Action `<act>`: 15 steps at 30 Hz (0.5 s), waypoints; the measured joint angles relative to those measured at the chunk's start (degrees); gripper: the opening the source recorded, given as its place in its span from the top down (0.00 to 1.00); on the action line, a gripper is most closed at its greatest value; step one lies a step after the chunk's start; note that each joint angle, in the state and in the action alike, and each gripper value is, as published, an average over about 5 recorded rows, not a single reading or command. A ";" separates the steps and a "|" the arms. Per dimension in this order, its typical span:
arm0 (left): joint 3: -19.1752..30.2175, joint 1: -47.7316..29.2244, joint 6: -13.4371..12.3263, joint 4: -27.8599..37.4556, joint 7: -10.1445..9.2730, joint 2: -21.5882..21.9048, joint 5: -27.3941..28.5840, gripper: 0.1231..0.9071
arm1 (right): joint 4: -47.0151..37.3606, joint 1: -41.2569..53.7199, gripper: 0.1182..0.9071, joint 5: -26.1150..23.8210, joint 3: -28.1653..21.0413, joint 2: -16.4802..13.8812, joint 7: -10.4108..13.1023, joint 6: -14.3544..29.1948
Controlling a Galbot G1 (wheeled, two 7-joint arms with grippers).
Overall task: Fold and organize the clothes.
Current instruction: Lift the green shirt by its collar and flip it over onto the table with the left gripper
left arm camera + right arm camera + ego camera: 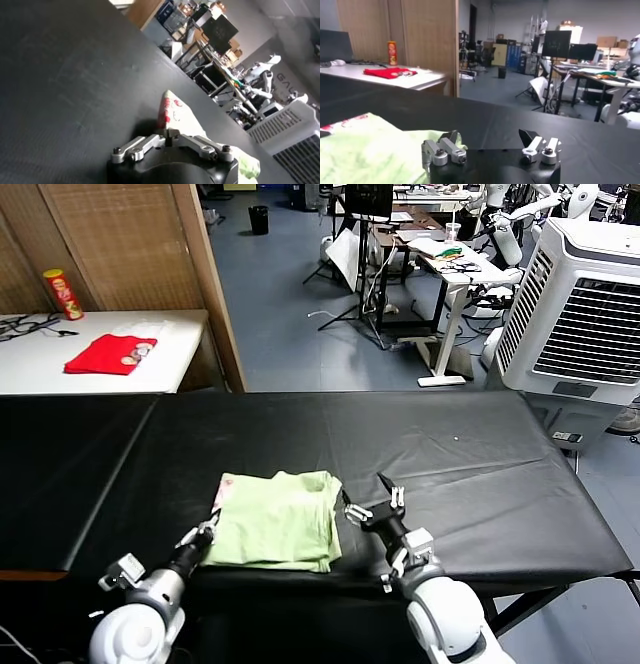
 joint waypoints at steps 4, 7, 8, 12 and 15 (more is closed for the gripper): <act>-0.93 -0.02 -0.27 -1.05 -0.20 1.35 9.30 0.99 | 0.26 -0.58 0.14 -0.74 0.43 0.10 0.18 0.01; -2.63 0.21 -0.06 -1.24 -0.19 3.94 17.41 0.99 | 0.43 -1.01 0.14 -1.11 0.65 0.16 0.33 0.01; -3.43 0.40 0.00 -1.19 -0.21 5.21 19.83 0.99 | 0.47 -1.14 0.14 -1.22 0.70 0.19 0.37 0.02; -7.77 1.50 0.91 -1.45 -0.50 11.43 27.28 0.99 | 0.55 -1.39 0.14 -1.50 0.55 0.40 0.46 0.05; -11.52 2.51 1.49 -2.38 -0.64 15.95 31.31 0.99 | 0.53 -1.30 0.14 -1.64 0.22 0.66 0.50 0.07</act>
